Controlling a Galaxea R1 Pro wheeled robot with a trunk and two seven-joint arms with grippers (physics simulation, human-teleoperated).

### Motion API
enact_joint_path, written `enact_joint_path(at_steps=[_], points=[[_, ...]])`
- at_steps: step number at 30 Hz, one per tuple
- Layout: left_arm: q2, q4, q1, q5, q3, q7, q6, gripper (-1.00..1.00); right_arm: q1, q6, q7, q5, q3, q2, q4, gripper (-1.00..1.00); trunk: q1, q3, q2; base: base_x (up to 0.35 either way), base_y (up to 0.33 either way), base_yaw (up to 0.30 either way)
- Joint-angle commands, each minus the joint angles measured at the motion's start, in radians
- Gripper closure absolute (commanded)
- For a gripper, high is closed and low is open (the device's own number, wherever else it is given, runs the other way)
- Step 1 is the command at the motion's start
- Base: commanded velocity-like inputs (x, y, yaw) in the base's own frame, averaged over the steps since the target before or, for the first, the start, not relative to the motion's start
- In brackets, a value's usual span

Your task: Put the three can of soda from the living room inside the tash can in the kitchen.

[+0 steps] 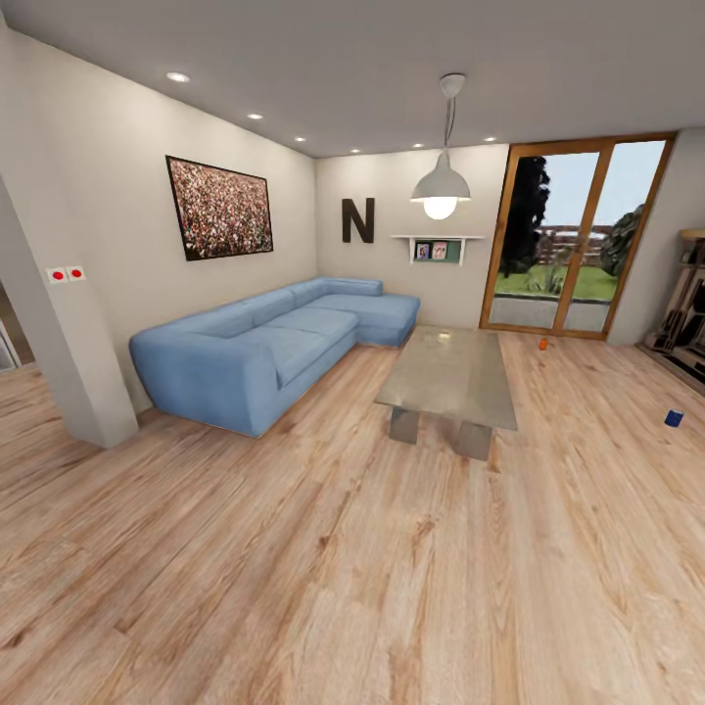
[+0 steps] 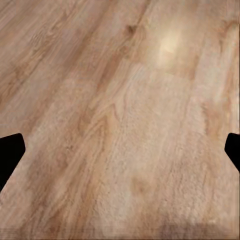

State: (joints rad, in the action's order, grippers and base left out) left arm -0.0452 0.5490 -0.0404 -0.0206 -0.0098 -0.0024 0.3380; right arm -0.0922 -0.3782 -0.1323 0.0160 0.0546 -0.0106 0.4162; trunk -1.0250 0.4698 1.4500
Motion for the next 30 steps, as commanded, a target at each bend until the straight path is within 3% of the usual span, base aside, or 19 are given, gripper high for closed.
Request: enact_joint_path(at_steps=[1,2,7,8,12,13,15,16,19,20,24,30], points=[[0.000,0.068,0.006,0.000,0.000,0.000,0.000,-1.00,0.007,0.002,-0.018,0.000,0.000,-0.003,0.054,-1.00,0.000,0.000,0.000,0.000,0.000,0.000],[0.000,0.196,0.027,0.001,0.000,0.000,-0.001,-1.00,0.027,0.007,-0.043,0.002,-0.001,-0.010,0.158,-1.00,0.000,0.000,0.000,0.024,0.000,0.000],[0.001,0.482,0.120,0.001,0.001,-0.001,-0.009,-1.00,0.086,0.030,-0.073,0.005,-0.003,-0.026,0.400,-1.00,0.000,0.000,0.000,0.112,0.000,0.000],[0.001,0.577,0.153,0.001,0.001,-0.001,-0.011,-1.00,0.101,0.068,-0.078,0.005,-0.007,-0.031,0.499,-1.00,0.000,0.000,0.000,0.205,0.000,0.000],[0.001,0.739,0.191,0.002,0.002,-0.001,-0.013,-1.00,0.118,0.203,-0.088,0.010,-0.035,-0.045,0.701,-1.00,0.000,0.000,0.000,0.217,0.000,0.000],[0.001,0.802,0.200,0.002,0.002,-0.001,-0.014,-1.00,0.123,0.269,-0.098,0.011,-0.054,-0.052,0.796,-1.00,0.000,0.000,0.000,0.210,0.000,0.000],[0.001,0.846,0.206,0.000,0.005,-0.001,-0.016,-1.00,0.125,0.318,-0.117,0.012,-0.078,-0.057,0.873,-1.00,0.000,0.000,0.000,0.189,0.000,0.000],[0.001,0.862,0.208,-0.001,0.006,-0.002,-0.019,-1.00,0.127,0.335,-0.128,0.012,-0.092,-0.059,0.901,-1.00,0.000,0.000,0.000,0.158,0.000,0.000],[0.016,0.859,0.208,0.002,0.013,-0.006,-0.062,-1.00,0.135,0.374,-0.212,0.015,-0.199,-0.064,0.938,-1.00,0.000,0.000,0.000,0.075,0.000,0.000],[0.033,0.809,0.206,-0.004,0.015,-0.012,-0.073,-1.00,0.137,0.360,-0.260,0.016,-0.256,-0.066,0.900,-1.00,0.000,0.000,0.000,0.034,0.000,0.000],[0.073,0.659,0.200,-0.025,0.018,-0.051,-0.082,-1.00,0.140,0.254,-0.375,0.009,-0.374,-0.065,0.769,-1.00,0.000,0.000,0.000,0.020,0.000,0.000],[0.090,0.561,0.194,-0.036,0.019,-0.078,-0.079,-1.00,0.141,0.183,-0.424,0.007,-0.426,-0.060,0.689,-1.00,0.000,0.000,0.000,0.005,0.000,0.000]])
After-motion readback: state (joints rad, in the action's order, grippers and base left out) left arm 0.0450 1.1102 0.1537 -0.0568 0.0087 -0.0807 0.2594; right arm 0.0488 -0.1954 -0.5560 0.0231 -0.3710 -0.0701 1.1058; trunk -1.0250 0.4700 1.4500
